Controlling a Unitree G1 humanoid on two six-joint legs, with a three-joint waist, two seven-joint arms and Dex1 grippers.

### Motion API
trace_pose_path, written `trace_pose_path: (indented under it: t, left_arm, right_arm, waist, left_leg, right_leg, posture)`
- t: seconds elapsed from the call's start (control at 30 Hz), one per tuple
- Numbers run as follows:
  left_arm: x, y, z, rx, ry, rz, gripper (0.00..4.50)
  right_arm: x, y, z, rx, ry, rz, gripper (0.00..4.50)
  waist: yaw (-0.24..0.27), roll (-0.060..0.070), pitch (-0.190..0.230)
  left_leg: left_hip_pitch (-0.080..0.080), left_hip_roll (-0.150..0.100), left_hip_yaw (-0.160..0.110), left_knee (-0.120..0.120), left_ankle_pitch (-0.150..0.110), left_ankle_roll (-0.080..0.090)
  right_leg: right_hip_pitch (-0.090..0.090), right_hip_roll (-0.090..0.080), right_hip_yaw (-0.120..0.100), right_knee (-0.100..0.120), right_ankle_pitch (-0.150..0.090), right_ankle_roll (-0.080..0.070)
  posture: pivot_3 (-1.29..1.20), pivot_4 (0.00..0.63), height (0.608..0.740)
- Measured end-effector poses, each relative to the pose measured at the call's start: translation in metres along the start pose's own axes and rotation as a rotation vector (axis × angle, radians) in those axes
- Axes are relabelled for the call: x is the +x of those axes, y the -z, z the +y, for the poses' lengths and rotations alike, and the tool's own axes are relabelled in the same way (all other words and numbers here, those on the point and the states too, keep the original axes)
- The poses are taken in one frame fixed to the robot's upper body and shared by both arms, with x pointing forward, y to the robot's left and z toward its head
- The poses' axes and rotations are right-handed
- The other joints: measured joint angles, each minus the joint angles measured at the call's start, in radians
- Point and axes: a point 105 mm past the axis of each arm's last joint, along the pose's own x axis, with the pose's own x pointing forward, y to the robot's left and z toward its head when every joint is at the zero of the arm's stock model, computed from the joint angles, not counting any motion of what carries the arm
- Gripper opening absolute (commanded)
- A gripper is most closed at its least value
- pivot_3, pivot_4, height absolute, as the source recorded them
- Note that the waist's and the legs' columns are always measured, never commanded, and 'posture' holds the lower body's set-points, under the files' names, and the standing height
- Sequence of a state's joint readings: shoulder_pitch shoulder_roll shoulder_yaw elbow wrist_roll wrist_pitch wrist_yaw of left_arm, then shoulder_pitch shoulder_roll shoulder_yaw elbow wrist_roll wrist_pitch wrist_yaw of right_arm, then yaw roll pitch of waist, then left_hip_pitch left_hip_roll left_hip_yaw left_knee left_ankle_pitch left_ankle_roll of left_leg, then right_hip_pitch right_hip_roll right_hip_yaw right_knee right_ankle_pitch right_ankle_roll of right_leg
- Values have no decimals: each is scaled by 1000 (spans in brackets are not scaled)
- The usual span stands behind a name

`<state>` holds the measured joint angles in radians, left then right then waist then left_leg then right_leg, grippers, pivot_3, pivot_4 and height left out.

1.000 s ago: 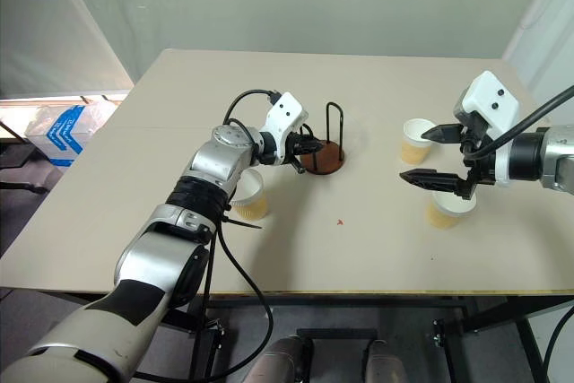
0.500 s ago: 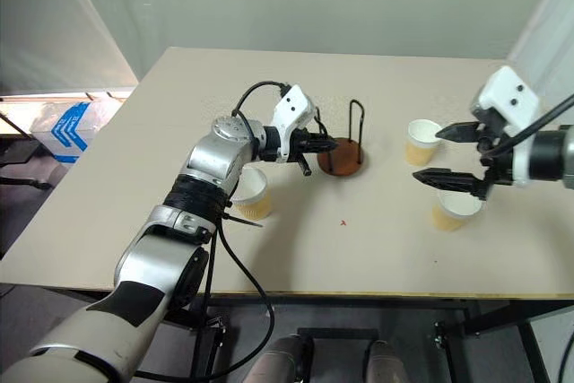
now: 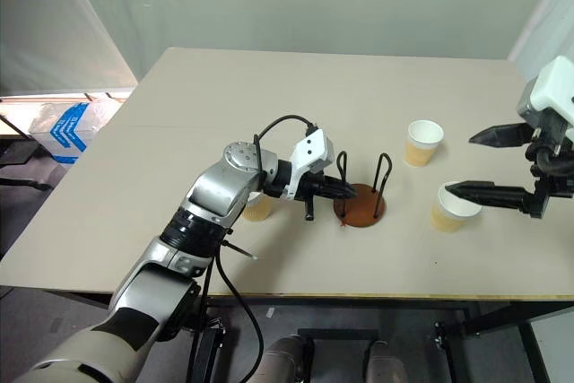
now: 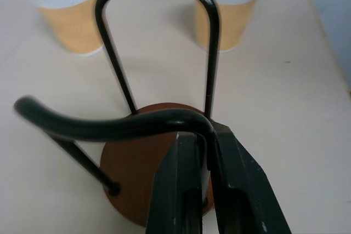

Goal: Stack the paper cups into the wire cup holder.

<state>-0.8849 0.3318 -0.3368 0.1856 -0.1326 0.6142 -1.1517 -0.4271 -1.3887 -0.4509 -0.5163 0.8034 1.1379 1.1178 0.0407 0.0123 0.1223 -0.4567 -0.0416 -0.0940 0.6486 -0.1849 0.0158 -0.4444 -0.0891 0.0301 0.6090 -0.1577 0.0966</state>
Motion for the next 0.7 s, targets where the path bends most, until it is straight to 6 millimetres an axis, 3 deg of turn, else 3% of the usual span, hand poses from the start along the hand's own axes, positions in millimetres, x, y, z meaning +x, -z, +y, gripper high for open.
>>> trace_pose_path:
  t: [0.03, 0.17, 0.47, 0.53, 0.7]
  left_arm:
    - [0, 0, -3, 0, 6, -2, 54]
    - [-2, 1, -15, -9, 41, 0, 54]
    - [-7, 9, -22, 15, 41, 27, 54]
    - [-6, 9, -23, 21, 41, 32, 620]
    - [0, 34, -39, -12, 106, 110, 2232]
  right_arm:
    - [1, 1, 4, 2, -21, 6, 4500]
    - [6, 0, 20, 3, -95, 14, 4500]
    - [8, -3, 20, -6, -88, -4, 4500]
    - [9, -2, 20, -8, -88, -5, 4500]
    - [11, -3, 20, -10, -100, -15, 4500]
  waist:
    - [0, 0, 0]
    - [0, 0, 0]
    - [-1, 0, 0]
    - [-1, 0, 0]
    - [-2, 1, 0]
  left_leg:
    - [0, 0, 0, 0, 0, 0]
    - [2, 0, 0, 0, 0, 0]
    - [4, 0, 0, 2, -3, 4]
    - [4, 0, 0, 3, -3, 5]
    - [4, 0, 0, 3, -3, 5]
  right_leg:
    - [0, 0, 0, 0, -5, 7]
    - [2, 0, 0, 1, -7, 7]
    - [4, 0, 1, 1, -7, 5]
    - [5, 0, 1, 1, -8, 3]
    - [4, 0, 1, 0, -8, 3]
  posture:
    - [0, 150, 740]
    - [0, 150, 740]
    - [0, 150, 740]
    - [0, 150, 740]
    - [0, 150, 740]
